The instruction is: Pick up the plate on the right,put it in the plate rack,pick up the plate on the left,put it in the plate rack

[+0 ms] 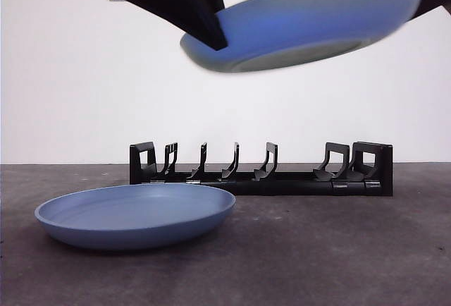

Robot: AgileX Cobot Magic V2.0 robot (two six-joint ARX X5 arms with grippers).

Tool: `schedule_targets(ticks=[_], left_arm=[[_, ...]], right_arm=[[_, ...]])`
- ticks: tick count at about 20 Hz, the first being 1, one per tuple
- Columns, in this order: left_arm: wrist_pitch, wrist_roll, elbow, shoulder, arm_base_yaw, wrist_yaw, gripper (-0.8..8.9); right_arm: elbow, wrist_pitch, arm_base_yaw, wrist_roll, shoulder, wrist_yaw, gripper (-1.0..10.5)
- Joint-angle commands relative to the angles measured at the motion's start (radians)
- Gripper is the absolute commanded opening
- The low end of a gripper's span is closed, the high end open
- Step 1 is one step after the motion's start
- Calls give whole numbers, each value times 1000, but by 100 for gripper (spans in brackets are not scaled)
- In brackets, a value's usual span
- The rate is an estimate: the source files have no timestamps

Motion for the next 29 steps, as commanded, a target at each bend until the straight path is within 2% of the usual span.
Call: schedule_targets(ticks=[1, 2, 4, 8, 10, 14, 17, 20, 23, 26, 29], left_arm=[[-7, -74, 1, 0, -12, -11, -8], [-15, -79, 1, 0, -18, -11, -8], [-23, -88, 1, 0, -24, -11, -8], [-25, -157, 1, 0, -27, 14, -8], [-24, -210, 1, 0, -24, 50, -8], [54, -406, 1, 0, 40, 185, -8], [250, -586, 1, -2, 137, 294, -8], [453, -785, 1, -2, 262, 415, -8], [577, -938, 1, -2, 385, 464, -8], [640, -1035, 1, 1, 512, 544, -8], [698, -1076, 1, 35, 600, 628, -8]], right_arm=[[22, 14, -1, -3, -2, -3, 283], [35, 17, -1, -3, -2, -6, 348], [62, 17, -1, -3, -2, -6, 385], [159, 17, -2, 2, -8, 1, 384], [219, 18, -2, 21, -14, 40, 383], [354, 16, -1, 23, -90, 337, 379], [346, 1, -1, 23, -179, 408, 379], [343, -76, -1, 6, -227, 406, 378], [337, -168, 0, -5, -232, 380, 378], [281, -171, 0, -5, -231, 275, 378], [166, -136, 0, -5, -231, 217, 378]])
